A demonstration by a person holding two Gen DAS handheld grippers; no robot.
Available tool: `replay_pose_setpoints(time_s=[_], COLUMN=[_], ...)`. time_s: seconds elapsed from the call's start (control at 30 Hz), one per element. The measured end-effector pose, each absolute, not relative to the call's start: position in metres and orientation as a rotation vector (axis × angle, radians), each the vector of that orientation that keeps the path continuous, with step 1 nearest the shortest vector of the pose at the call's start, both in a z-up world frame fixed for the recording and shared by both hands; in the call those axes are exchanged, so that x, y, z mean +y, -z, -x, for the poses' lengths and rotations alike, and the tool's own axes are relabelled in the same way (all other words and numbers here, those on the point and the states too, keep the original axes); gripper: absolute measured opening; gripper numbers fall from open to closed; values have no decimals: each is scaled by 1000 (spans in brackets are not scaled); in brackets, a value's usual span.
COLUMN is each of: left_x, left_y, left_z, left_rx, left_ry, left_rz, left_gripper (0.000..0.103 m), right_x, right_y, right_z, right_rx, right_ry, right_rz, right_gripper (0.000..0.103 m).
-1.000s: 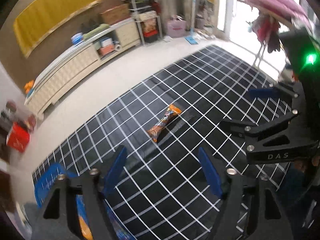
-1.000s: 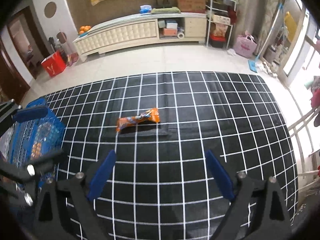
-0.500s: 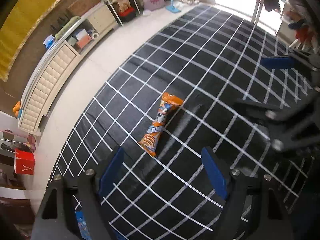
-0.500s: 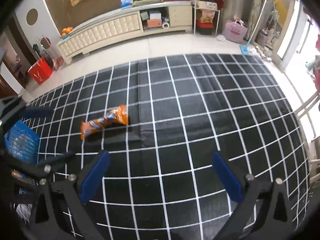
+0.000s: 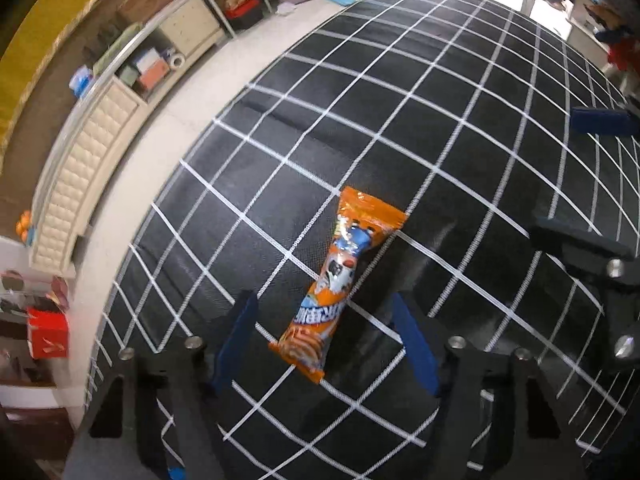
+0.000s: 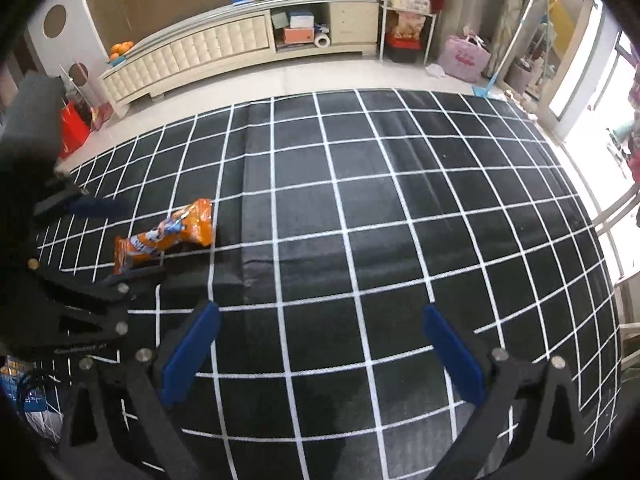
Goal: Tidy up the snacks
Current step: 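Grasp the orange candy bar with the left tool, then carry the candy bar over the basket with the left tool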
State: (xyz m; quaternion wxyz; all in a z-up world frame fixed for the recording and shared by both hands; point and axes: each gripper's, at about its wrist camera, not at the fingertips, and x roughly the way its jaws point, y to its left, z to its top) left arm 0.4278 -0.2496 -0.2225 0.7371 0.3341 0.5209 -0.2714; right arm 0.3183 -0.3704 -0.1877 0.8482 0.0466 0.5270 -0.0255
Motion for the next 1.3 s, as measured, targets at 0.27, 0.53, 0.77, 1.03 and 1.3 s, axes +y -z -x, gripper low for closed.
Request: replay_pose_setpoints(time_s=[0.27,0.53,0.77,1.03,1.3], left_x=[-242,-241,-223,-189,-137], left_y=[235,235,198,126,60], left_z=[-442,-430,-398,-343,-288], left_rx=[1207,1207,1163,1067,946], left_ry=[627,627,595,570,526], left_rz=[-649,-639,-567,-509,-449], left_gripper=[28,14,14,13,13], right_x=[-356,-357,-351,-308,-272], right_y=[197,196,178,125,56], right_z=[-329,-329,-313,-265,-216], right_rx=[1107,1124,1109,1054,967], right_ry=[10,40,47,-36,-64], right_rz=[-83,-69,-86,-54,6], right_gripper=[103,103,103,103,103])
